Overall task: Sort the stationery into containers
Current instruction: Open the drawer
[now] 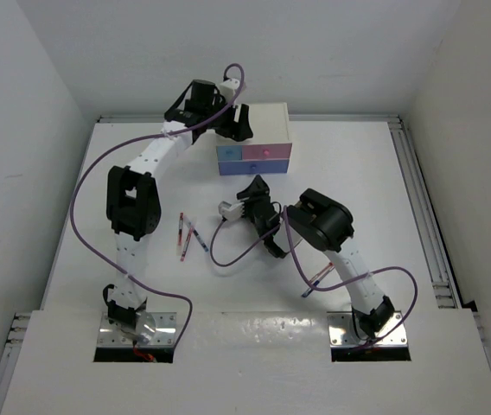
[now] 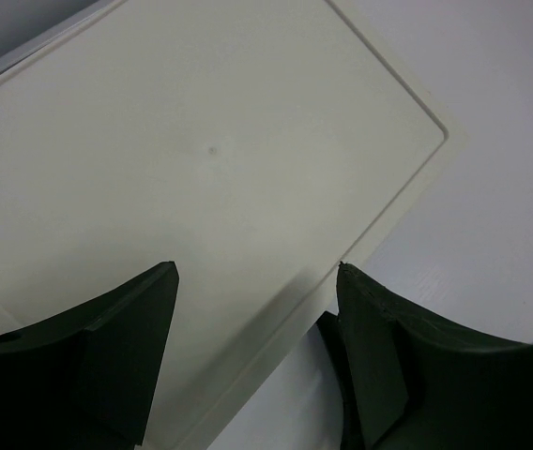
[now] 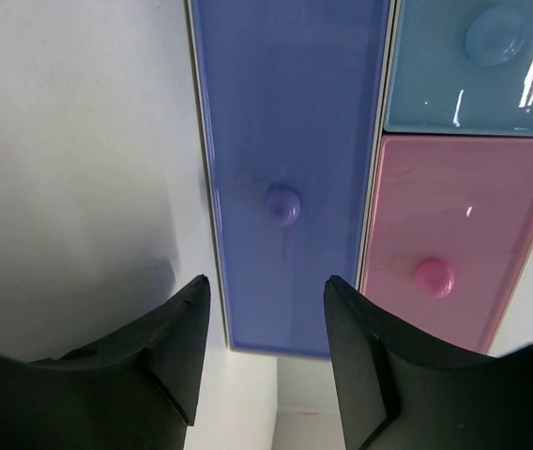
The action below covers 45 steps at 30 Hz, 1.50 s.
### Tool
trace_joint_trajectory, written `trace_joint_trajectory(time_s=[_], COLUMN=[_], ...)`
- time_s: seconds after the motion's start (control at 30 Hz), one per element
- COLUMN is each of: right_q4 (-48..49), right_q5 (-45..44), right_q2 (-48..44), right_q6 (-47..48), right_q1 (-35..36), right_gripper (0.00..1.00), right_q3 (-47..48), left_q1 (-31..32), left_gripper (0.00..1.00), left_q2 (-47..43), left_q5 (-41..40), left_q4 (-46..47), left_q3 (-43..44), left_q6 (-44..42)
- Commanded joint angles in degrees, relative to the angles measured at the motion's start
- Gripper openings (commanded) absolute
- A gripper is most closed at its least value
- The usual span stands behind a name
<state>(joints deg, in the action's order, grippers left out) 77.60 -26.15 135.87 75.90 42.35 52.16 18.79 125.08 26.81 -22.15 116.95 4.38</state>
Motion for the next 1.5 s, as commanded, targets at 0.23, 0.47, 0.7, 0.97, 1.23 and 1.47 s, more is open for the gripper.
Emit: trace_joint_trajectory(time_s=[0.23, 0.47, 0.7, 0.97, 1.23, 1.47], right_q4=[13.8, 13.37, 11.78, 9.68, 5.19, 4.05], right_q5=[4.62, 6.11, 6.46, 7.16, 6.9, 8.31], right_q2=[5.45, 8.0, 8.79, 8.62, 8.0, 8.27], right_q6=[-0.75, -1.19, -3.03, -5.06, -6.9, -6.82], right_q1=[-1.57, -2.44, -2.97, -3.32, -4.11, -4.55], right_gripper=[0.5, 0.5, 0.48, 0.48, 0.47, 0.42], right_q3=[4.44, 7.69, 8.75, 9.54, 11.82, 12.35], left_q1=[0.46, 0.46, 0.46, 0.37, 0.37, 0.46], left_gripper=[0.75, 0.75, 0.76, 0.76, 0.76, 0.76], left_q2=[0.7, 1.05, 1.05, 1.22, 1.31, 1.49], left_q5=[-0.44, -0.44, -0.35, -0.18, -0.18, -0.18], left_q4=[3.43, 3.87, 3.7, 3.78, 4.05, 4.05], left_q3=[2.5, 2.59, 2.76, 2.85, 2.76, 2.85], left_q6=[1.51, 1.51, 1.86, 1.94, 2.03, 2.12])
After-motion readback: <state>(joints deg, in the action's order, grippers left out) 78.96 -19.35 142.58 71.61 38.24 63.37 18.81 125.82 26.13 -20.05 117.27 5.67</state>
